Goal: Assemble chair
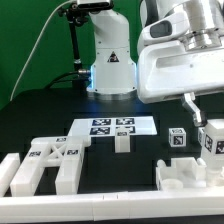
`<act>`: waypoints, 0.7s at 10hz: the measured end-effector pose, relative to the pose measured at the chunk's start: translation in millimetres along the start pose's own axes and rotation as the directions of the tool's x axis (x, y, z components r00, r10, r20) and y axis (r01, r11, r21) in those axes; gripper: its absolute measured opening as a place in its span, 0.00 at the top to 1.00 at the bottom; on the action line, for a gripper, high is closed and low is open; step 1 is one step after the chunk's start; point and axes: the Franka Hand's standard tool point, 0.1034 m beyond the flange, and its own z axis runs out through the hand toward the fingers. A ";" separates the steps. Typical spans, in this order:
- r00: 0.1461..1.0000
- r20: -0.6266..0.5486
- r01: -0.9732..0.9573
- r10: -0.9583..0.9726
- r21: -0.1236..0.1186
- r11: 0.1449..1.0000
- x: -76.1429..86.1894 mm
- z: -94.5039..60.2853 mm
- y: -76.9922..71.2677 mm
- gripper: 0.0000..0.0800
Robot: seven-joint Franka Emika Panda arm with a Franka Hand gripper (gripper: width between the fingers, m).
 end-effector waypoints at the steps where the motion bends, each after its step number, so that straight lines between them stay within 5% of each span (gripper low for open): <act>1: 1.000 0.000 0.002 -0.002 0.002 1.000 -0.4 2.8 -2.1 0.64; 7: 1.000 0.016 0.009 -0.009 0.005 1.000 -10.8 13.1 -6.4 0.64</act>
Offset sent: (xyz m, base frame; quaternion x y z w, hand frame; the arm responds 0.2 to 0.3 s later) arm 0.0028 0.0057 -0.0056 0.0013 0.0059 0.0069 1.0000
